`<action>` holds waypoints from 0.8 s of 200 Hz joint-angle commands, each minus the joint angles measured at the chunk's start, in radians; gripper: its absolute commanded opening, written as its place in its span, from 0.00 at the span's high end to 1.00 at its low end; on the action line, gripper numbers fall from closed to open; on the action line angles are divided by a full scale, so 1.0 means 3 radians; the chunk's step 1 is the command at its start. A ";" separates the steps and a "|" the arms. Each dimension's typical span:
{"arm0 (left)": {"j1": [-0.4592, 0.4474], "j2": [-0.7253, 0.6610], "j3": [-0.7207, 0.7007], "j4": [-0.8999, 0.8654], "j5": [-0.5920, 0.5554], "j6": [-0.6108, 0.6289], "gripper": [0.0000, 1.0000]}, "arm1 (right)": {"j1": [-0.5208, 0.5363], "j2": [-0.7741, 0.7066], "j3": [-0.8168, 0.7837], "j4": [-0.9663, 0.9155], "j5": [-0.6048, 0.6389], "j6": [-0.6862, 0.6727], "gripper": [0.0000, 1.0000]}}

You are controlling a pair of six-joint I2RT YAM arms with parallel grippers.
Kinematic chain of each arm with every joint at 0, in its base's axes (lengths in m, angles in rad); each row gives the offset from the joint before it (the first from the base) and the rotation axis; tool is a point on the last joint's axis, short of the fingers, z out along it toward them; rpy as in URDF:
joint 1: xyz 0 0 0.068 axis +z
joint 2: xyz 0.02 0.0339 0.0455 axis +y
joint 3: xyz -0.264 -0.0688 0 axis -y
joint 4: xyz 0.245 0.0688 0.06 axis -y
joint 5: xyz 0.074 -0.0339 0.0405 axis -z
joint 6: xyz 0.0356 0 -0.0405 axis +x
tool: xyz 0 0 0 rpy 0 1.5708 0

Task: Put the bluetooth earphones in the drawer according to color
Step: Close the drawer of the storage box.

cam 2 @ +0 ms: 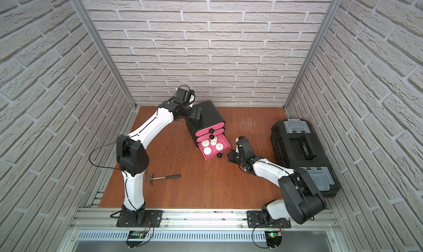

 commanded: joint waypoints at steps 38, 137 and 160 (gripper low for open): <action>0.0014 0.0216 -0.0151 -0.0244 0.0134 0.0042 0.03 | 0.0032 0.0641 0.0338 0.0749 -0.0306 0.0223 0.80; 0.0016 0.0270 -0.0169 -0.0188 0.0172 0.0021 0.03 | 0.0040 0.1457 0.0582 0.2084 -0.0329 0.0980 0.81; 0.0015 0.0276 -0.0167 -0.0183 0.0181 0.0021 0.03 | 0.0045 0.1582 0.0666 0.2216 -0.0304 0.1063 0.81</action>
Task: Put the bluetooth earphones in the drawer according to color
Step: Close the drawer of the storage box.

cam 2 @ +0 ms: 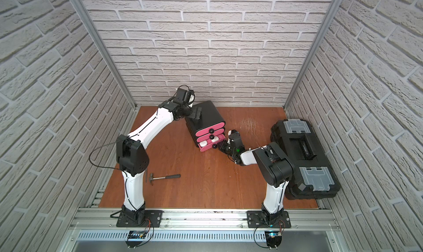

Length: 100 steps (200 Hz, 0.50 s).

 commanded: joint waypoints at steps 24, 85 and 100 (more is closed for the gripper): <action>0.0007 0.0251 -0.0197 -0.0176 0.0199 0.0008 0.03 | 0.0040 0.0192 0.0158 0.0625 0.0003 0.0319 0.80; -0.0027 0.0082 -0.0354 -0.0056 0.0345 -0.0080 0.03 | 0.0117 0.0459 0.0292 0.1030 -0.0027 0.0559 0.79; -0.0036 0.0028 -0.0374 -0.0058 0.0370 -0.0101 0.03 | 0.0117 0.0398 0.0203 0.1051 -0.0012 0.0582 0.79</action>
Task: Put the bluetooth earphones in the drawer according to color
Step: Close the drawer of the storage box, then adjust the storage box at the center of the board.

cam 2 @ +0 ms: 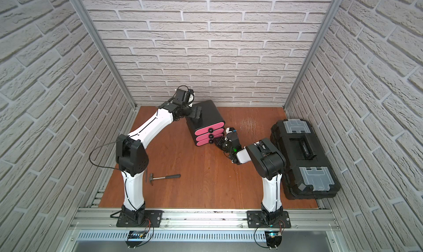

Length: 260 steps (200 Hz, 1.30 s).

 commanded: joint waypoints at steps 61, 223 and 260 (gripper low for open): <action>0.0014 -0.0437 -0.0370 -0.0305 0.0384 -0.0205 0.02 | 0.0007 -0.1463 -0.0346 -0.1215 0.0252 -0.0601 0.77; 0.0636 -0.0705 -0.0817 0.0133 0.1091 -0.0764 0.02 | -0.0616 -0.0431 0.2604 -0.3744 -0.0909 -0.2081 0.28; 0.0636 -0.0467 -0.0795 0.0221 0.1263 -0.0817 0.02 | -0.0612 0.0001 0.2999 -0.3876 -0.1385 -0.2176 0.27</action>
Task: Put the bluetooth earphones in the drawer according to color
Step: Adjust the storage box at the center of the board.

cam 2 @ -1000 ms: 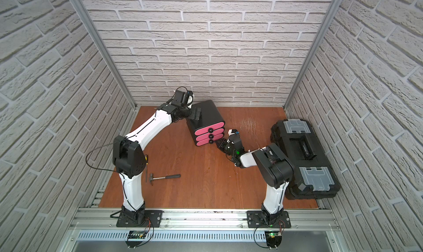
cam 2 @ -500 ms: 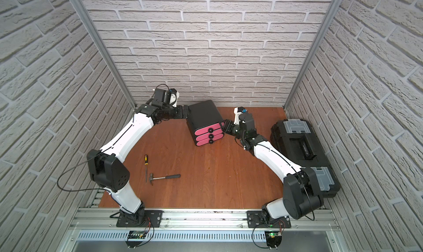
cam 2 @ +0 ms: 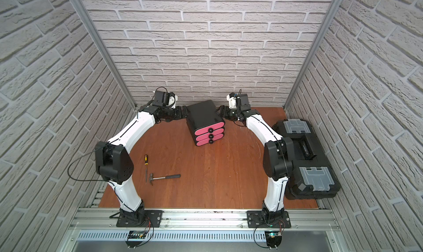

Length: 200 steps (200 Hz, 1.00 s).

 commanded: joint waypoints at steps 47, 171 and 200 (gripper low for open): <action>-0.0049 0.0182 -0.0145 0.0362 0.0324 -0.0128 0.02 | 0.0145 -0.0178 -0.0309 0.0115 -0.0636 -0.0107 0.31; -0.0553 -0.0880 -0.1501 0.0915 -0.0016 -0.0365 0.02 | 0.0236 -0.1740 -0.1903 0.0087 0.0392 -0.0151 0.23; -0.0532 -0.1345 -0.1690 0.0738 -0.0387 -0.0253 0.02 | 0.0236 -0.2251 -0.2140 -0.0140 0.0840 -0.0323 0.06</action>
